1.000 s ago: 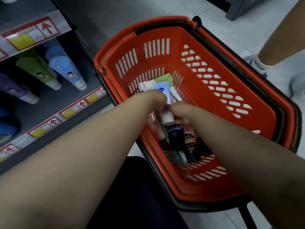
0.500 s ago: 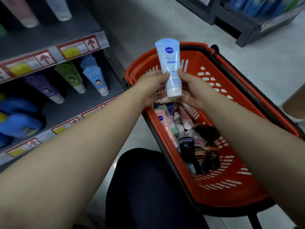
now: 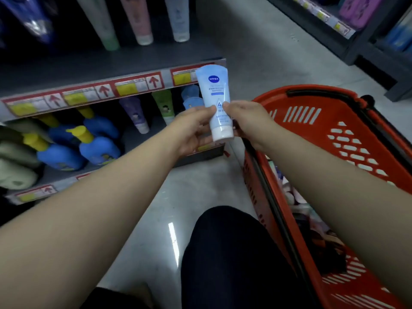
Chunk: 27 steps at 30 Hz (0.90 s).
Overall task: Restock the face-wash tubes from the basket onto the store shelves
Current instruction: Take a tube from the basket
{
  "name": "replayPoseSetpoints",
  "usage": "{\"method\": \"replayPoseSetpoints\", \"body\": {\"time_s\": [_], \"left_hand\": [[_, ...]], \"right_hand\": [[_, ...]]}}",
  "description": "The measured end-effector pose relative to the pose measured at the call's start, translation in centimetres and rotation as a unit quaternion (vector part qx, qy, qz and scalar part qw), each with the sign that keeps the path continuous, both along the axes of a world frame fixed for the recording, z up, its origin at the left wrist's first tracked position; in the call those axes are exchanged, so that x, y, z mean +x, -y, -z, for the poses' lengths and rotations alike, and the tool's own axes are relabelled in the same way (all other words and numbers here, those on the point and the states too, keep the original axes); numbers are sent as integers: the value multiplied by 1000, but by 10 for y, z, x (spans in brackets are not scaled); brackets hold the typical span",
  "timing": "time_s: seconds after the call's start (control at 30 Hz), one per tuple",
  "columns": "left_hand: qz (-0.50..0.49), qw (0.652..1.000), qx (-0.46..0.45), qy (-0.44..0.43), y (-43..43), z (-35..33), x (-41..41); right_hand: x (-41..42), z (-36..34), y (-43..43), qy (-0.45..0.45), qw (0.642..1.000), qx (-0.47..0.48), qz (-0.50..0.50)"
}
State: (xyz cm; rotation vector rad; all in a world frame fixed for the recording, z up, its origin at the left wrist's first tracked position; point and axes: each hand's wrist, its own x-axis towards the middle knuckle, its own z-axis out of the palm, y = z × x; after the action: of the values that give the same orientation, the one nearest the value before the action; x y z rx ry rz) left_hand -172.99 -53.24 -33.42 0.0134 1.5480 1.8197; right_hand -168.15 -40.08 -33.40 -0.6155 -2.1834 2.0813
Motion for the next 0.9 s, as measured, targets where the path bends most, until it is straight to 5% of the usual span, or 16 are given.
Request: {"method": "replayPoseSetpoints", "body": {"time_s": [0.17, 0.37, 0.9], "left_hand": [[-7, 997, -57, -52, 43, 21, -17], [-44, 996, -49, -62, 77, 32, -32], [-88, 968, -43, -230, 42, -88, -72]], "right_hand": [[-22, 12, 37, 4, 984, 166, -62], [-37, 22, 69, 22, 995, 58, -74], [-83, -89, 42, -104, 990, 90, -35]]}}
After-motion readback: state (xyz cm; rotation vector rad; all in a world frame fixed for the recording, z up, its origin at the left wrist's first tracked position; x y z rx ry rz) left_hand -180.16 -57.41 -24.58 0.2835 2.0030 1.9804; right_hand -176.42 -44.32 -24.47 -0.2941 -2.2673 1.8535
